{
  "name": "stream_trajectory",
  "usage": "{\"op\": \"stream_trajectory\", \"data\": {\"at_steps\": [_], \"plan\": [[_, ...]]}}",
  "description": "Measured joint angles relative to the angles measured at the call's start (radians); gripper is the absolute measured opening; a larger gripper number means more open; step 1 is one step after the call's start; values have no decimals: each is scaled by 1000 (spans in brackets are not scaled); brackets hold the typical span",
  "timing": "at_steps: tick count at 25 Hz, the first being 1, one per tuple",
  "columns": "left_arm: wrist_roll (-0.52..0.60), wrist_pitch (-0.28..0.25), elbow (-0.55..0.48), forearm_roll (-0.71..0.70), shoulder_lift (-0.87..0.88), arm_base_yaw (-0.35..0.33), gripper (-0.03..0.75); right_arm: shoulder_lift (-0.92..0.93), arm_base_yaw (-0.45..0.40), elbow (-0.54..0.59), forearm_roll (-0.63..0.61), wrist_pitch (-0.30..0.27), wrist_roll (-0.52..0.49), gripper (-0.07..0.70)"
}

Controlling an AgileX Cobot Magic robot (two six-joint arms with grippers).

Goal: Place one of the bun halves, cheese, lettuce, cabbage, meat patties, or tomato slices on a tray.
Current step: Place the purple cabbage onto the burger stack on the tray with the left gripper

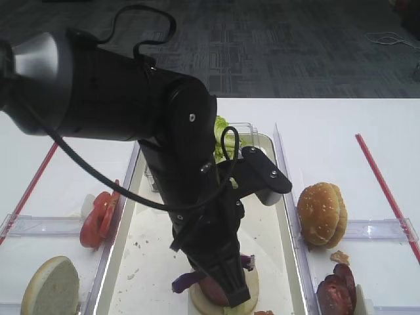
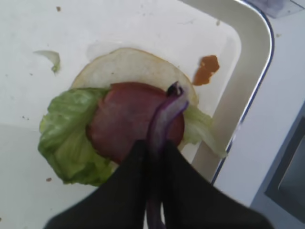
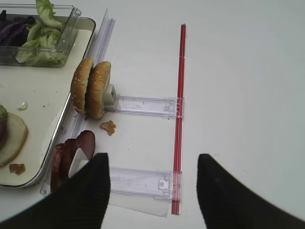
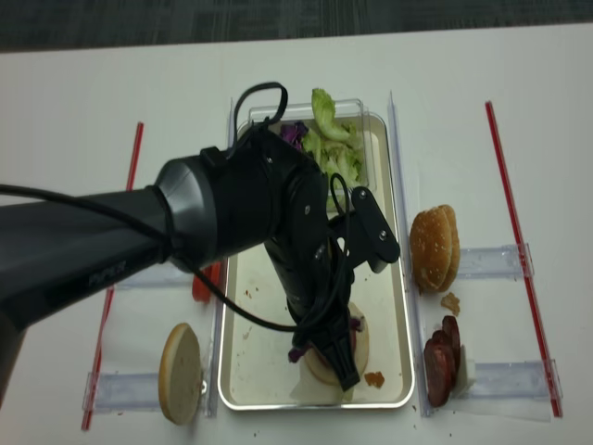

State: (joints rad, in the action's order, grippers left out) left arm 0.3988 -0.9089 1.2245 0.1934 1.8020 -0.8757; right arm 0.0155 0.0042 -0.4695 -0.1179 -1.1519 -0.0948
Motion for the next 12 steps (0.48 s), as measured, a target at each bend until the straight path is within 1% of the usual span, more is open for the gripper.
{"op": "stream_trajectory", "data": {"at_steps": [8,12], "plan": [[-73,3,16,0,44,0,45,0,0,0,0,0,0,427],[-157,14,16,0,44,0,45,0,0,0,0,0,-2,427]]}}
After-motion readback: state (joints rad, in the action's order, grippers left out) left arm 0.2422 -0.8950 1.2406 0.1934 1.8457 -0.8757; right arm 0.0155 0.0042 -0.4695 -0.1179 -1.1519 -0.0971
